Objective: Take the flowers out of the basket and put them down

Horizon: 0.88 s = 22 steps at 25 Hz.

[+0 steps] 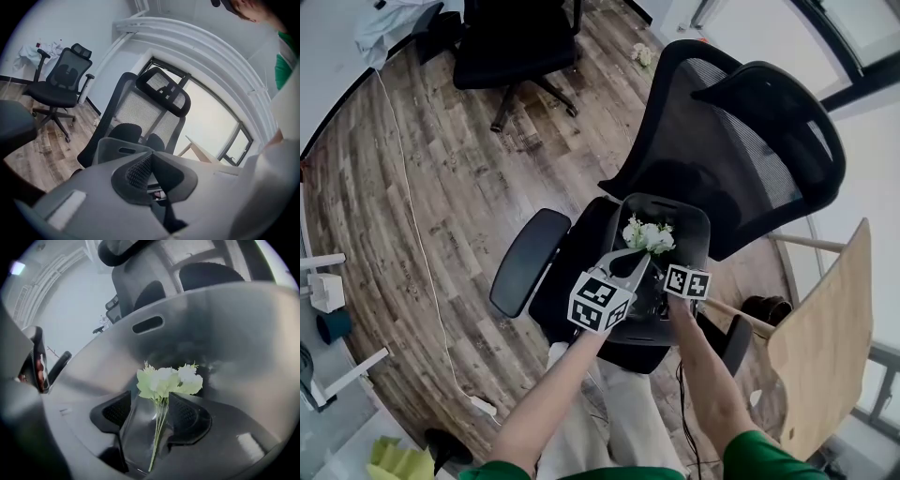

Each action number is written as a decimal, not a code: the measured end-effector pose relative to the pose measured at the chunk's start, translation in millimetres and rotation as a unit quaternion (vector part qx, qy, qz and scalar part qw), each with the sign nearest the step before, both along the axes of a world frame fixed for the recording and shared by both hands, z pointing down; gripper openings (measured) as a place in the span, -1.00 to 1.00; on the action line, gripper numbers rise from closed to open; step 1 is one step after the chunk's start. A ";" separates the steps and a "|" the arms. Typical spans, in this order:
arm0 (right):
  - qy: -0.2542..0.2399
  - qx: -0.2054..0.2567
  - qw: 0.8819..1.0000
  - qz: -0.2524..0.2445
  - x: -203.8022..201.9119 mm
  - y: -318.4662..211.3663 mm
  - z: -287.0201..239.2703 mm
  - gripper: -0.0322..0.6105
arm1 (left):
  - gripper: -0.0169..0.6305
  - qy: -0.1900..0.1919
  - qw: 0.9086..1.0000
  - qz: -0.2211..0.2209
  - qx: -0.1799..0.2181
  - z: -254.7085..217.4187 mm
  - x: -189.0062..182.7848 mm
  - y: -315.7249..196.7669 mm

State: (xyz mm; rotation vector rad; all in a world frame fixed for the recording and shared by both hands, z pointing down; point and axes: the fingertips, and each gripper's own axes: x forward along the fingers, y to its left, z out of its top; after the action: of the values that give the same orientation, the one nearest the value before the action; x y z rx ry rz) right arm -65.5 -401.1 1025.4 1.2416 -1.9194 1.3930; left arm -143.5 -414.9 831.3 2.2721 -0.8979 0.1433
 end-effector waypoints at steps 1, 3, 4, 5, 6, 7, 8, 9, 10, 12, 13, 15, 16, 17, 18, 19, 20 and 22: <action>-0.002 -0.013 1.000 0.003 -0.5 3.4 7.9 -0.09 | -0.89 0.001 1.000 0.000 0.000 0.2 0.0 0.2; -0.003 -0.036 0.999 0.003 -2.4 10.4 23.3 -0.06 | -0.89 0.006 1.000 -0.002 -0.001 1.0 -0.4 0.0; -0.004 -0.046 0.999 0.000 -4.3 13.3 30.5 -0.05 | -0.89 0.009 1.000 -0.005 -0.003 1.4 -0.8 -0.5; -0.004 -0.054 0.999 -0.004 -6.6 15.6 37.2 -0.05 | -0.89 0.012 1.000 -0.007 -0.004 1.9 -1.5 -1.3; -0.003 -0.061 0.998 -0.008 -8.8 17.3 43.3 -0.05 | -0.89 0.016 1.000 -0.010 -0.005 2.1 -2.2 -2.3; -0.002 -0.068 0.998 -0.010 -10.3 18.8 48.7 -0.05 | -0.89 0.019 1.000 -0.014 -0.006 2.2 -2.9 -3.2; 0.000 -0.074 0.997 -0.010 -10.8 20.4 53.6 -0.05 | -0.89 0.024 1.000 -0.018 -0.007 2.1 -3.4 -3.6; 0.002 -0.080 0.997 -0.010 -10.8 22.3 58.0 -0.05 | -0.89 0.028 0.999 -0.022 -0.009 2.0 -3.8 -3.5; 0.002 -0.085 0.996 -0.010 -10.9 24.1 62.0 -0.05 | -0.89 0.031 0.999 -0.025 -0.010 1.7 -4.0 -3.2; 0.001 -0.092 0.996 -0.010 -11.9 25.2 68.8 -0.06 | -0.89 0.036 0.999 -0.029 -0.010 0.7 -4.6 -3.5; 0.000 -0.095 0.995 -0.010 -12.5 25.2 71.7 -0.07 | -0.89 0.039 0.999 -0.030 -0.010 0.2 -5.0 -4.1; 0.001 -0.099 0.995 -0.011 -13.2 26.5 77.2 -0.08 | -0.89 0.045 0.998 -0.033 -0.011 0.3 -6.7 -4.5; 0.003 -0.102 0.995 -0.012 -13.4 28.2 79.8 -0.09 | -0.89 0.048 0.998 -0.035 -0.013 1.0 -8.0 -4.2; 0.004 -0.103 0.995 -0.015 -14.1 29.8 82.1 -0.10 | -0.89 0.050 0.998 -0.038 -0.016 2.0 -9.5 -3.9; 0.004 -0.104 0.994 -0.019 -15.4 31.0 84.3 -0.12 | -0.89 0.053 0.998 -0.041 -0.018 2.8 -11.3 -4.0; 0.004 -0.106 0.994 -0.022 -17.0 31.8 86.2 -0.13 | -0.89 0.055 0.997 -0.045 -0.021 3.3 -13.1 -4.5; 0.003 -0.107 0.994 -0.025 -18.9 32.1 88.0 -0.14 | -0.89 0.058 0.997 -0.047 -0.022 3.4 -14.5 -5.1; 0.001 -0.106 0.994 -0.029 -23.2 31.6 90.4 -0.20 | -0.89 0.059 0.997 -0.050 -0.024 3.4 -16.5 -5.8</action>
State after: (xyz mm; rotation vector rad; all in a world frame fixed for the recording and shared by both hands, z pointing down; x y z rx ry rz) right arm -88.6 -369.4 1115.8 1.0770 -1.7403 1.5188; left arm -160.0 -420.7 834.7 2.1634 -0.9325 -0.0145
